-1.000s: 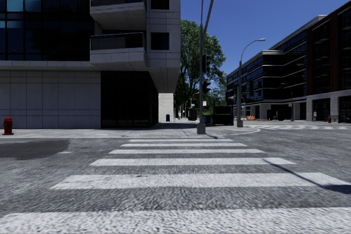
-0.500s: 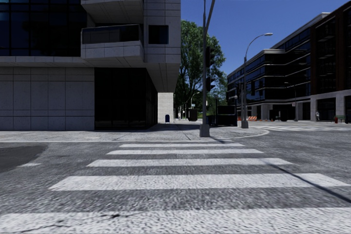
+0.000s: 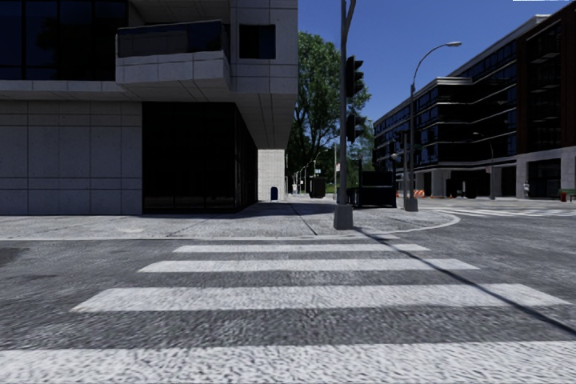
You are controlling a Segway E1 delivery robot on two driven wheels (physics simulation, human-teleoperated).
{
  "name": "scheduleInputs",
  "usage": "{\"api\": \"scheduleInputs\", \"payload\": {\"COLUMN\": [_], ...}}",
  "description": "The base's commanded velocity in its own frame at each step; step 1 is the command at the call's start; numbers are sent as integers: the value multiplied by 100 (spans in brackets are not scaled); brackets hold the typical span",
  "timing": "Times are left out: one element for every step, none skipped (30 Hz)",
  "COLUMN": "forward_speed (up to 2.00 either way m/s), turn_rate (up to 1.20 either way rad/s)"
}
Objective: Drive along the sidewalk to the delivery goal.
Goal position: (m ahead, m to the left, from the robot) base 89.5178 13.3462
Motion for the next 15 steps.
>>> {"api": "scheduleInputs", "payload": {"forward_speed": [200,200,200,200,200,200,200,200,200,200,200,200,200,200,200], "turn_rate": [0,0,0,0,0,0,0,0,0,0,0,0,0,0,0]}}
